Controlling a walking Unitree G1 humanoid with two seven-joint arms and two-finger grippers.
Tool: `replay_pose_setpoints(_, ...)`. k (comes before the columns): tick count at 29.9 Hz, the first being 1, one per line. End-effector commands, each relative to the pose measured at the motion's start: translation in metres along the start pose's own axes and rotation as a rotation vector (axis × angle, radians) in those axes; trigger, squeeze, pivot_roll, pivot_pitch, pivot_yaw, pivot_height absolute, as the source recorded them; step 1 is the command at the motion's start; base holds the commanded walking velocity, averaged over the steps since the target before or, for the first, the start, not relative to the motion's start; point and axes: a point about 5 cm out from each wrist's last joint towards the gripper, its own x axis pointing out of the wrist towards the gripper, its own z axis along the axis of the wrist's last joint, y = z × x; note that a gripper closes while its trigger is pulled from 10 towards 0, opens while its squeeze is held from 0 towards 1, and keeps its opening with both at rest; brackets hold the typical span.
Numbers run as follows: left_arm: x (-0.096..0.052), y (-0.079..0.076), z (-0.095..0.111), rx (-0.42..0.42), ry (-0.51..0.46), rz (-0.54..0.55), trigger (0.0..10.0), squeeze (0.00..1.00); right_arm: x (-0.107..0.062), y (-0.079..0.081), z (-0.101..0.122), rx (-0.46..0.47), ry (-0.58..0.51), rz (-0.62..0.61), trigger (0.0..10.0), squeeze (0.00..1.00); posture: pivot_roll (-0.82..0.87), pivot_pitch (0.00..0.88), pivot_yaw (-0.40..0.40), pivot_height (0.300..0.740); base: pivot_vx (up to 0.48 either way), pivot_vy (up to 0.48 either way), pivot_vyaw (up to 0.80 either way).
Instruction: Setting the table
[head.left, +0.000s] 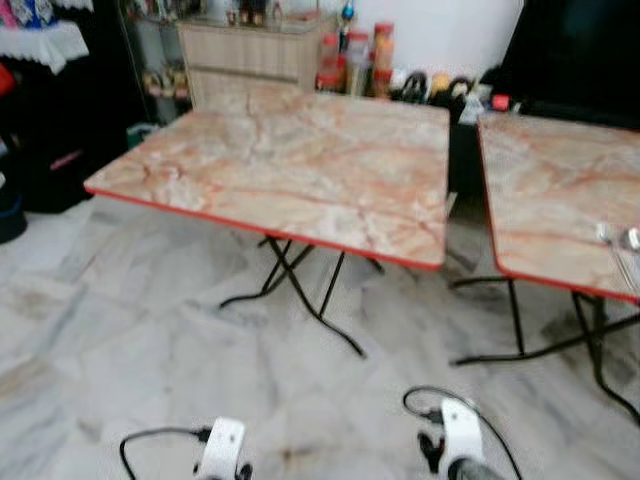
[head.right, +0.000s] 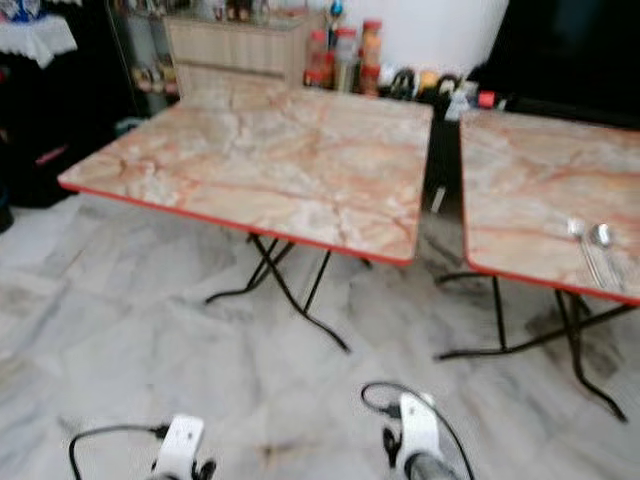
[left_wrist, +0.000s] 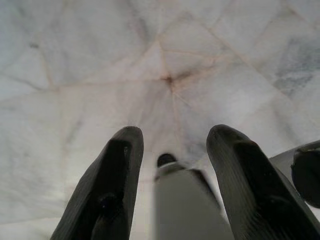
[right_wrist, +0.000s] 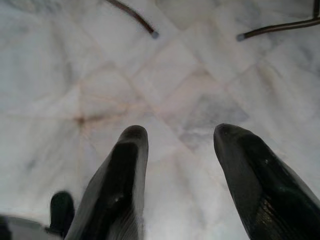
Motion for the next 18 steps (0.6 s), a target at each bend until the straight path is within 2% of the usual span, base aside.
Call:
replay_pose_setpoints(1, 0.0007, -0.0003, 0.0022, 0.007, 0.000, 0.000, 10.0, 0.00, 0.0006, 0.0007, 0.0032, 0.003, -0.008, 0.003, 10.0, 0.00, 0.01, 0.000, -0.067, 0.740, 0.000, -0.386, 0.00)
replay_pose_setpoints(18, 0.0008, 0.0001, 0.0028, 0.006, 0.000, -0.003, 10.0, 0.00, 0.0007, 0.0014, 0.0036, 0.007, -0.012, 0.005, 10.0, 0.00, 0.00, 0.000, -0.064, 0.740, 0.000, -0.386, 0.00)
